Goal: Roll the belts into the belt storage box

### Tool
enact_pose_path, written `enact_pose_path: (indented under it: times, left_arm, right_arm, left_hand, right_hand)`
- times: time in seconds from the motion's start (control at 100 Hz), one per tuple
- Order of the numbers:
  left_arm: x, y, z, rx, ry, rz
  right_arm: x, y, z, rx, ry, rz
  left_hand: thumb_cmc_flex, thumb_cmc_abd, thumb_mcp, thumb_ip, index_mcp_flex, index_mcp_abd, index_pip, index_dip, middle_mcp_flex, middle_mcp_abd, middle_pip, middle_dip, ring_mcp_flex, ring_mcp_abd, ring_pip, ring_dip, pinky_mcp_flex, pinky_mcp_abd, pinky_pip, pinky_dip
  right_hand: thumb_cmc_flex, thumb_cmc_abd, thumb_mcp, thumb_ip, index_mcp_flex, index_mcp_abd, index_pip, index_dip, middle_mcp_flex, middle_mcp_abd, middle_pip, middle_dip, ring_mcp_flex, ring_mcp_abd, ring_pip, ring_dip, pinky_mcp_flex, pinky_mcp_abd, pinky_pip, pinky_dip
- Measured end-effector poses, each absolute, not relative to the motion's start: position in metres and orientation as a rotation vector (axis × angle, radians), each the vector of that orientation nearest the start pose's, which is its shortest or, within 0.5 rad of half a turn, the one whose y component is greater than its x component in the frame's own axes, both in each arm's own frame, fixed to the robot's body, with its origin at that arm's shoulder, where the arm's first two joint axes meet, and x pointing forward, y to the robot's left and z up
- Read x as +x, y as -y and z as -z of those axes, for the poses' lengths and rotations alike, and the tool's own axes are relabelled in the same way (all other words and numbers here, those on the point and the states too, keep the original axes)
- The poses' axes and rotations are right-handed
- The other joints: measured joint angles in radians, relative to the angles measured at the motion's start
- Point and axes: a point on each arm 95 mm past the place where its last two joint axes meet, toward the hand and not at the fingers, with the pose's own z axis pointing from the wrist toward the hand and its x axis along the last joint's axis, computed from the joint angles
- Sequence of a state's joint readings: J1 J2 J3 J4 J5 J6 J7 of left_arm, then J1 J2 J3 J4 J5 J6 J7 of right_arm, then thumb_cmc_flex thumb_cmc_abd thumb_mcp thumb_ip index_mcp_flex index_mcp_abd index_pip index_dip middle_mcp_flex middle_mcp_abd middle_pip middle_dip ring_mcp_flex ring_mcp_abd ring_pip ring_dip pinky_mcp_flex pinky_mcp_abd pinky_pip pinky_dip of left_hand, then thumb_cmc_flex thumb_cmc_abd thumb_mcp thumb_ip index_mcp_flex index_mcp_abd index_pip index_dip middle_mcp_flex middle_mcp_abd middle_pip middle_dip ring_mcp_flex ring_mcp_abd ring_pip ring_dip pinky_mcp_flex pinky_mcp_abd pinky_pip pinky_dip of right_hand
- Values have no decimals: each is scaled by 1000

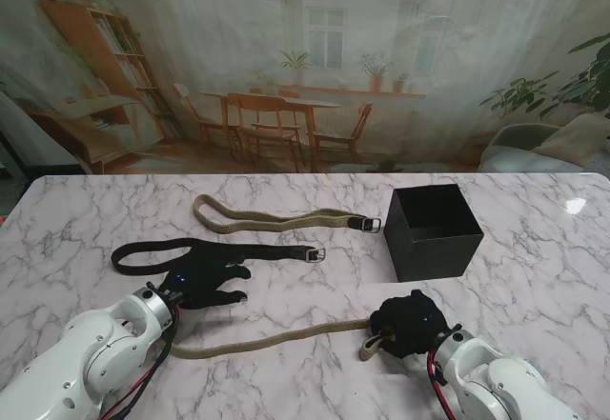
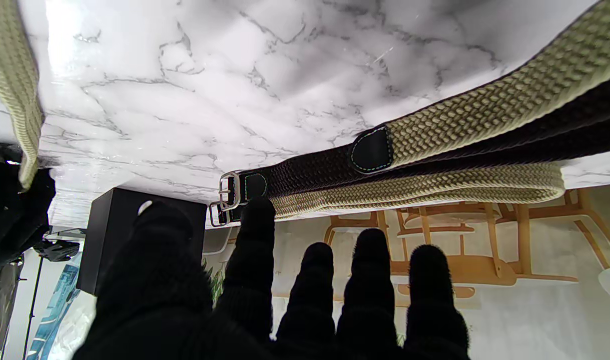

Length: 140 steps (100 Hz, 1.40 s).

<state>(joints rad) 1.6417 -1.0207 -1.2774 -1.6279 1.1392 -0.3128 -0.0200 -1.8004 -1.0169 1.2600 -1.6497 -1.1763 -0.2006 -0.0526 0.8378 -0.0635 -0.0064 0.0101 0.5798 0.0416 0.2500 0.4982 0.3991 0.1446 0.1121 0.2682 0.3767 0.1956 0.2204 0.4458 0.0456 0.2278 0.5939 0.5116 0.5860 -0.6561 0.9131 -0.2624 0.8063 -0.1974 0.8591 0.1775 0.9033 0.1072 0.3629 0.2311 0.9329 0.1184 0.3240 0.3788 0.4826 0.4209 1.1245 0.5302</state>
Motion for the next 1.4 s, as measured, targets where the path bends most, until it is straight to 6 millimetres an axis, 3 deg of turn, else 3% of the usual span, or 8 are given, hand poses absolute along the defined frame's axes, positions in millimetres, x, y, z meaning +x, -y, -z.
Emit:
enact_pose_path:
  times: [0.19, 0.28, 0.51, 0.63, 0.85, 1.03, 1.2, 1.4]
  left_arm:
    - [374, -15, 337, -943, -1835, 1475]
    - [374, -15, 337, -944, -1836, 1475]
    - [374, -15, 337, -944, -1837, 1475]
    - [374, -15, 338, -945, -1838, 1474]
    - [374, -15, 338, -945, -1837, 1474]
    - [374, -15, 338, -945, -1838, 1474]
    - [374, -15, 338, -945, -1839, 1474]
    - [375, -15, 339, -945, -1843, 1472]
  right_arm:
    - [321, 13, 386, 1032, -1804, -1428]
    - [322, 11, 387, 990, -1793, -1443]
    - [324, 9, 392, 952, -1787, -1451]
    - [325, 8, 394, 955, -1784, -1458]
    - [326, 6, 393, 971, -1794, -1493]
    - [326, 6, 394, 984, -1776, -1511]
    - [326, 10, 388, 1101, -1825, -1494]
    - [316, 4, 371, 1184, -1966, -1440]
  left_hand:
    - [0, 0, 0, 0, 0, 0, 0, 0, 0, 0, 0, 0, 0, 0, 0, 0, 0, 0, 0, 0]
    - [0, 0, 0, 0, 0, 0, 0, 0, 0, 0, 0, 0, 0, 0, 0, 0, 0, 0, 0, 0]
    - [0, 0, 0, 0, 0, 0, 0, 0, 0, 0, 0, 0, 0, 0, 0, 0, 0, 0, 0, 0]
    - [0, 0, 0, 0, 0, 0, 0, 0, 0, 0, 0, 0, 0, 0, 0, 0, 0, 0, 0, 0]
    - [0, 0, 0, 0, 0, 1, 0, 0, 0, 0, 0, 0, 0, 0, 0, 0, 0, 0, 0, 0]
    - [0, 0, 0, 0, 0, 1, 0, 0, 0, 0, 0, 0, 0, 0, 0, 0, 0, 0, 0, 0]
    - [0, 0, 0, 0, 0, 1, 0, 0, 0, 0, 0, 0, 0, 0, 0, 0, 0, 0, 0, 0]
    - [0, 0, 0, 0, 0, 1, 0, 0, 0, 0, 0, 0, 0, 0, 0, 0, 0, 0, 0, 0]
  right_hand:
    - [11, 47, -20, 0, -47, -6, -65, -4, 240, -70, 41, 184, 196, -59, 164, 136, 111, -76, 117, 20]
    - [11, 84, -1, 17, -255, -45, -266, 29, 333, -88, 89, 206, 249, -63, 225, 176, 127, -100, 148, 20]
    - [11, 117, 19, 105, -545, -69, -290, 22, 415, -81, 206, 205, 338, -41, 394, 219, 195, -101, 202, 20]
    - [11, 143, 20, 115, -511, -195, -242, 22, 437, -65, 232, 205, 350, -26, 445, 220, 213, -98, 210, 20]
    - [62, 154, 18, 90, -45, -238, -92, -5, 448, -16, 241, 220, 351, 8, 445, 197, 187, -73, 209, 16]
    - [72, 134, 10, 46, 1, -63, 41, -148, 463, -16, 189, 195, 352, 5, 366, 156, 181, -76, 208, 15]
    - [-212, 153, 1, 133, 29, 134, -275, 102, 439, -12, 104, 122, 310, 2, 201, 122, 149, -126, 187, 15]
    - [-271, 164, -63, 145, -161, 292, -419, 138, 287, -9, -6, 30, 167, -31, 94, 40, 80, -213, 110, -16]
